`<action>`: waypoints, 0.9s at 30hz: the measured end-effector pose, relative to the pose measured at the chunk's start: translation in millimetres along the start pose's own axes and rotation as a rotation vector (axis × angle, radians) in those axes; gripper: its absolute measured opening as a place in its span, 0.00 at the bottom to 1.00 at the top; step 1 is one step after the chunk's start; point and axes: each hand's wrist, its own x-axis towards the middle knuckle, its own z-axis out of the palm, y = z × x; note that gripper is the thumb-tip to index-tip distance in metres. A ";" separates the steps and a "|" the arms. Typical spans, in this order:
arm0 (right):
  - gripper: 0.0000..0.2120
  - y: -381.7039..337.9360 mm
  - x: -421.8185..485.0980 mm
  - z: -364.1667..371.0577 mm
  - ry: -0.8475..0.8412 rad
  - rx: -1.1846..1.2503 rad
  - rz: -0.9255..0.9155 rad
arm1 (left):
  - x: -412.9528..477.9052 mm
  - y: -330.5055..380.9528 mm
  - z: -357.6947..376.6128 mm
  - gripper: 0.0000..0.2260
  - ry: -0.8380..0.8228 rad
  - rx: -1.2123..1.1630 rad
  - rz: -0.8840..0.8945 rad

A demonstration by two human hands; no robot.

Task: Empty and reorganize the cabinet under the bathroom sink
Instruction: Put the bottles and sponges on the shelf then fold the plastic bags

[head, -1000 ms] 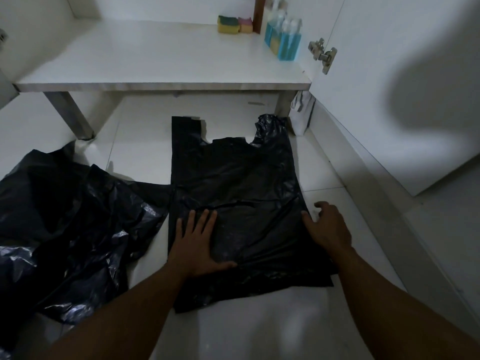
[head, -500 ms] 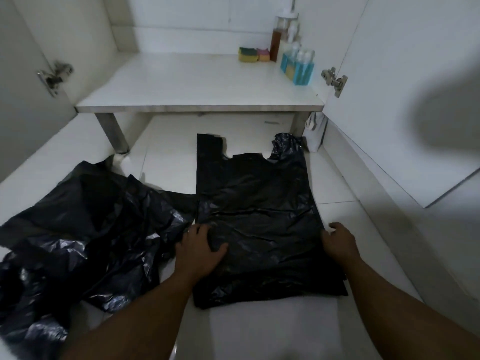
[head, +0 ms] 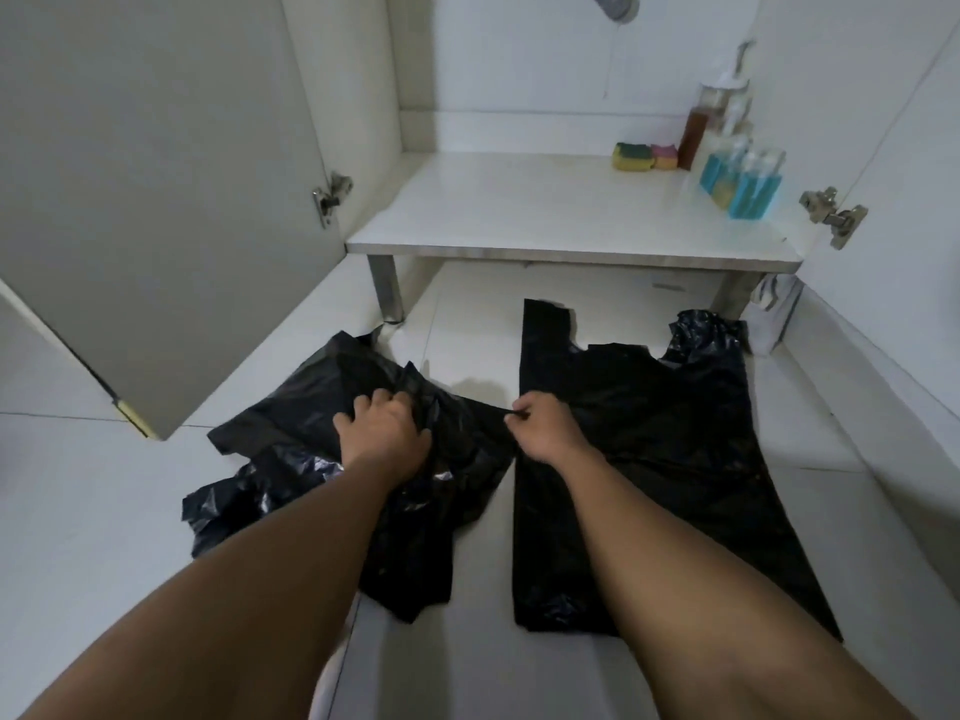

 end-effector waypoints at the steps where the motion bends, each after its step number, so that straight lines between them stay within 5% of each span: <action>1: 0.12 -7.7 0.7 18.1 -0.048 -0.017 -0.005 | 2.7 -11.9 0.3 0.22 -0.008 -0.017 -0.024; 10: 0.17 -4.0 8.9 93.2 -0.190 -0.129 0.169 | 22.4 -53.5 15.4 0.17 -0.109 -0.108 -0.080; 17: 0.03 -23.3 4.2 87.5 0.123 0.092 0.133 | 34.2 -53.4 6.9 0.10 0.011 -0.212 -0.170; 20: 0.13 -31.8 6.0 77.9 0.168 0.226 0.176 | 36.1 -53.5 -4.4 0.11 0.107 -0.221 -0.193; 22: 0.10 -36.1 9.6 71.6 0.114 0.233 0.185 | 35.6 -53.0 -10.9 0.12 0.142 -0.188 -0.199; 27: 0.24 -52.2 18.3 54.4 0.016 0.450 0.203 | 20.2 -43.1 -14.7 0.28 0.288 -0.065 0.211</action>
